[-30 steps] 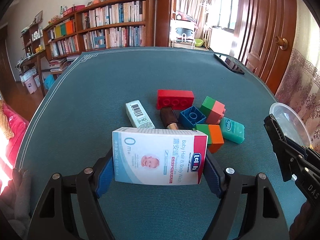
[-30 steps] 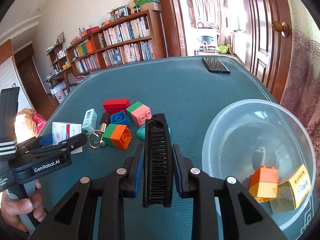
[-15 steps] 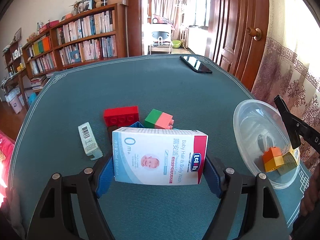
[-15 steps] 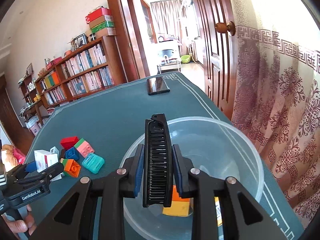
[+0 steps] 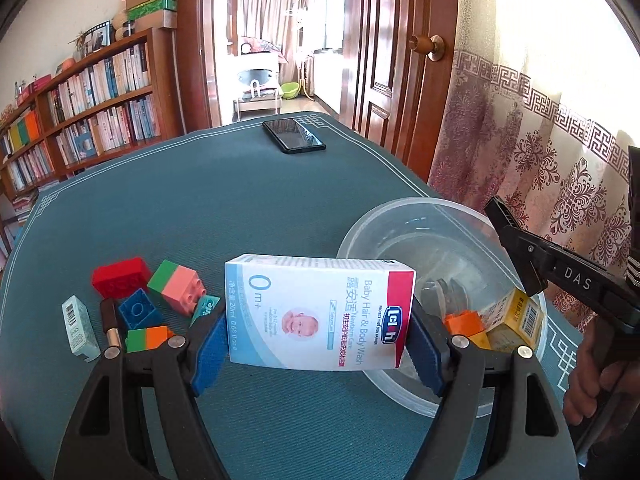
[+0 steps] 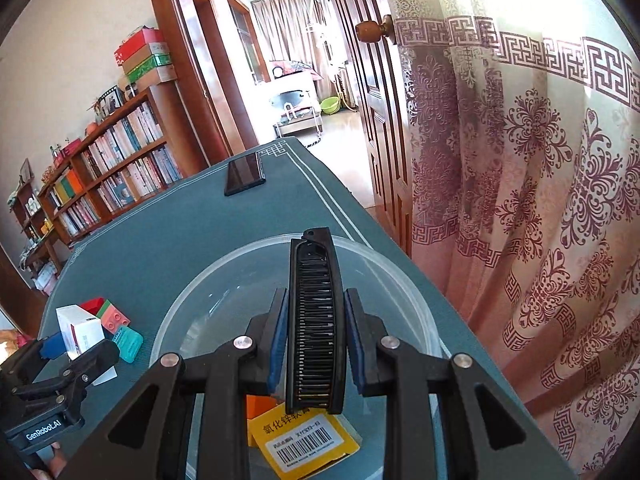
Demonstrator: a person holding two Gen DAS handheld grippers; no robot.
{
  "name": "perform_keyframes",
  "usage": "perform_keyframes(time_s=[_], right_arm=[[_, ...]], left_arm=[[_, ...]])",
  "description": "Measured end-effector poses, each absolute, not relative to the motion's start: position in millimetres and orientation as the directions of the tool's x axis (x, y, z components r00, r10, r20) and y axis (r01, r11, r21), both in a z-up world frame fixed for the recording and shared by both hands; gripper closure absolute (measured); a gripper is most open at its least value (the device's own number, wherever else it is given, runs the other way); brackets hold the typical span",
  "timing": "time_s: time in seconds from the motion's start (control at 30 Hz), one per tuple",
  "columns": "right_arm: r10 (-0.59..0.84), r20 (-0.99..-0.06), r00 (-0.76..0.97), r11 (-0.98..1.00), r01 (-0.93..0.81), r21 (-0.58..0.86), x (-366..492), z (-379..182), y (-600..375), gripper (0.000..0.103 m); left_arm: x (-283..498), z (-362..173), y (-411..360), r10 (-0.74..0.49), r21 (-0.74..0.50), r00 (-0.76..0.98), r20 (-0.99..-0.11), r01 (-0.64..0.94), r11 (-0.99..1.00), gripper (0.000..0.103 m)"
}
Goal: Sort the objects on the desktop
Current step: 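Carry the white box and comb over the clear bowl and release both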
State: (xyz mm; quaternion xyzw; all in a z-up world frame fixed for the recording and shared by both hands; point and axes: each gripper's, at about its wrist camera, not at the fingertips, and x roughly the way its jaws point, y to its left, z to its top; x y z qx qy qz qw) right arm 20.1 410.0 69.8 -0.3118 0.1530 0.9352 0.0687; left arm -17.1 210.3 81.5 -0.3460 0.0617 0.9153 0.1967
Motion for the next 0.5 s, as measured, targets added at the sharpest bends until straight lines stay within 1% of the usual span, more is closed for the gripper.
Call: perform_keyframes(time_s=[0.5], right_arm=[[0.025, -0.622, -0.783, -0.929, -0.248, 0.276, 17, 58, 425, 0.073]], left_arm=[[-30, 78, 249, 0.349, -0.017, -0.651, -0.674, -0.458, -0.889, 0.023]])
